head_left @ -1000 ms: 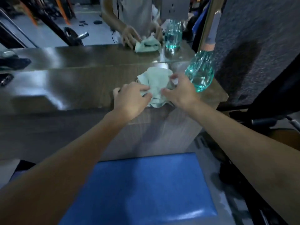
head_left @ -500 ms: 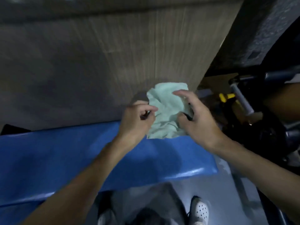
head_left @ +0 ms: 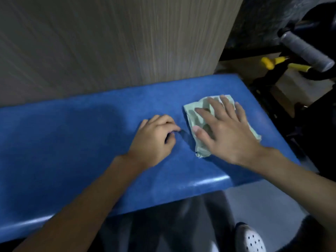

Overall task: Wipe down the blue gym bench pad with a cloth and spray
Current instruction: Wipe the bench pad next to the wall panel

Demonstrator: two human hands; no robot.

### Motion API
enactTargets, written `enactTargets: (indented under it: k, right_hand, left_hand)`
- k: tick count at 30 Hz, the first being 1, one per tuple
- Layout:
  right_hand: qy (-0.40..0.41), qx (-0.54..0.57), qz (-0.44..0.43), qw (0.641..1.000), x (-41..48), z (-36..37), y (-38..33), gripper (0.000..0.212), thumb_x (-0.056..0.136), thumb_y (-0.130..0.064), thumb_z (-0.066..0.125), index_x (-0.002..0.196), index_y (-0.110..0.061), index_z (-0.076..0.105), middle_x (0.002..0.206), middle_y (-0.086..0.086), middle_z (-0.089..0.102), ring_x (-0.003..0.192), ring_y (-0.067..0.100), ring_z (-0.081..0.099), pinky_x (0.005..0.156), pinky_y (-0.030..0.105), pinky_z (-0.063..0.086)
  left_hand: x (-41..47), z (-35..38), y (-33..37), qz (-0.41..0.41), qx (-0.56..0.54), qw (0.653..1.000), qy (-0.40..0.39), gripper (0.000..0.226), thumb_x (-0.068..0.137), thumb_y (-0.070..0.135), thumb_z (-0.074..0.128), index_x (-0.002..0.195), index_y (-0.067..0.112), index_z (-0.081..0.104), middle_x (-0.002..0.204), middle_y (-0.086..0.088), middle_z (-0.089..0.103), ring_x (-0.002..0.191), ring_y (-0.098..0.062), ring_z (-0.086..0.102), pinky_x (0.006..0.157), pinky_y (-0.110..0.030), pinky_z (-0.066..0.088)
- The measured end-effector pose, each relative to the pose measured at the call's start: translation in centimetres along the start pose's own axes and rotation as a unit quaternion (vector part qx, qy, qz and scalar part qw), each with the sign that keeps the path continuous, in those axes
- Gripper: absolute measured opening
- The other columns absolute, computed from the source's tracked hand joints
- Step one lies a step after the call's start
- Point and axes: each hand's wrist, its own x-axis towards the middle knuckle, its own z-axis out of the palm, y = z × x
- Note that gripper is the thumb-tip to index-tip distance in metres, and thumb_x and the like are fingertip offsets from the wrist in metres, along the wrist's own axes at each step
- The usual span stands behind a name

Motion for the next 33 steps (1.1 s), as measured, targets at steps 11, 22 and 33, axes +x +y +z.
enactTargets:
  k: [11,22,33]
  right_hand:
    - [-0.031,-0.079,0.023,0.996,0.4,2.5,1.4,0.064,0.092,-0.066,0.011,0.153,-0.046,0.005,0.163,-0.014,-0.005,0.15,0.024,-0.015,0.114,0.066,0.001]
    - [-0.04,-0.064,0.079,0.994,-2.8,1.7,5.8,0.063,0.094,-0.068,0.011,0.153,-0.049,-0.004,0.165,-0.013,-0.012,0.151,0.019,-0.015,0.117,0.059,0.001]
    - [-0.024,-0.041,0.091,0.995,-9.0,2.9,8.5,0.069,0.087,-0.072,0.006,0.152,-0.051,-0.006,0.164,-0.011,-0.016,0.151,0.023,-0.016,0.116,0.06,0.006]
  left_hand:
    - [0.1,-0.4,1.6,0.013,0.135,0.986,-0.093,0.053,0.091,0.061,0.036,0.134,0.035,0.052,0.123,0.007,0.045,0.116,-0.014,0.047,0.105,-0.038,0.033]
    - [1.1,0.8,4.3,-0.044,0.191,0.972,-0.127,0.066,0.087,0.078,0.027,0.146,0.049,0.028,0.136,-0.01,0.047,0.13,-0.031,0.044,0.104,-0.052,0.039]
    - [2.6,0.7,6.5,-0.032,0.185,0.972,-0.145,0.071,0.086,0.074,0.045,0.141,0.03,0.047,0.141,0.01,0.05,0.129,-0.018,0.047,0.107,-0.043,0.037]
